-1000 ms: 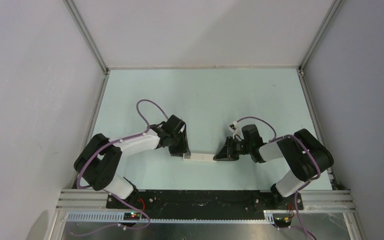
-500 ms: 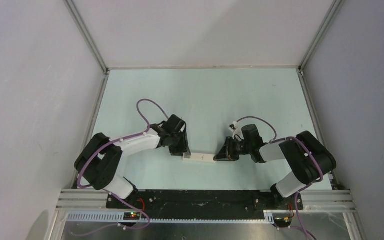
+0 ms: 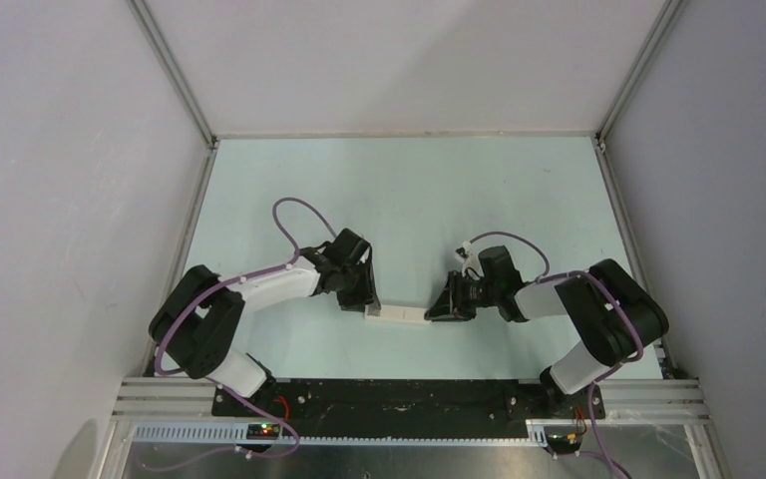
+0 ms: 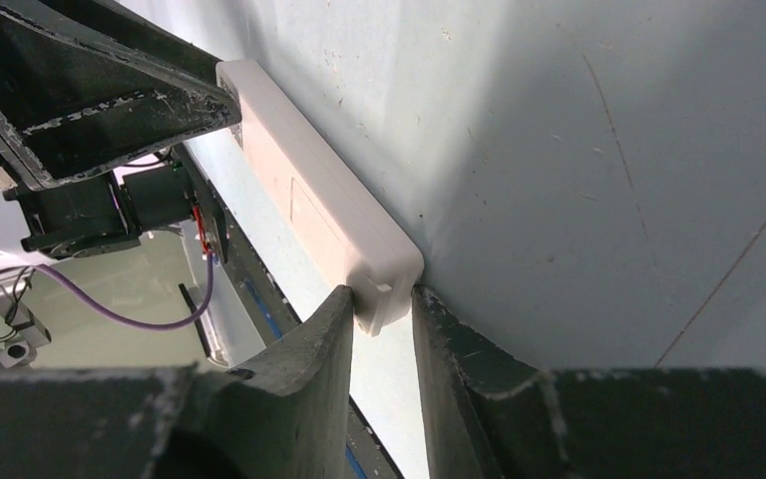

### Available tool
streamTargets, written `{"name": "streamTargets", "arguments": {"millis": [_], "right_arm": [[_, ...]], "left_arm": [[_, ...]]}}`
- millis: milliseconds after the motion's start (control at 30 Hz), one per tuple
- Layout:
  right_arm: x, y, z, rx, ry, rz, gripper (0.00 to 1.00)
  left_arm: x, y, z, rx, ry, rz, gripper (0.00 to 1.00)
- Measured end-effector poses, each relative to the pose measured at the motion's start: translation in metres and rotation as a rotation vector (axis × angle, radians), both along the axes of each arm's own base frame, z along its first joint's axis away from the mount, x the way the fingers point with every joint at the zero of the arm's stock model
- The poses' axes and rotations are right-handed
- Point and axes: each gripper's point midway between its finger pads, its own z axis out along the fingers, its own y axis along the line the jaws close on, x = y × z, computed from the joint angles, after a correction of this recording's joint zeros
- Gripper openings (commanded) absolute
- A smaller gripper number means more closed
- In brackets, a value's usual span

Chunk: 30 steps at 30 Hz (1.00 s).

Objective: Load the batteries into the remote control

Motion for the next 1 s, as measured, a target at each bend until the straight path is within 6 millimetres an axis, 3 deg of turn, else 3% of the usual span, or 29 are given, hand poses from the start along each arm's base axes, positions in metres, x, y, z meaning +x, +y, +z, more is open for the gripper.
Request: {"name": "streamTargets", "arguments": {"millis": [700, 1000], "right_arm": [[-0.004, 0.009, -0.004, -0.069, 0.044, -0.054, 0.31], [-0.005, 0.015, -0.005, -0.215, 0.057, -0.109, 0.32]], "left_arm": [[0.0, 0.0, 0.0, 0.007, 0.011, 0.001, 0.37], [0.0, 0.0, -0.002, 0.0, 0.01, 0.012, 0.36]]}}
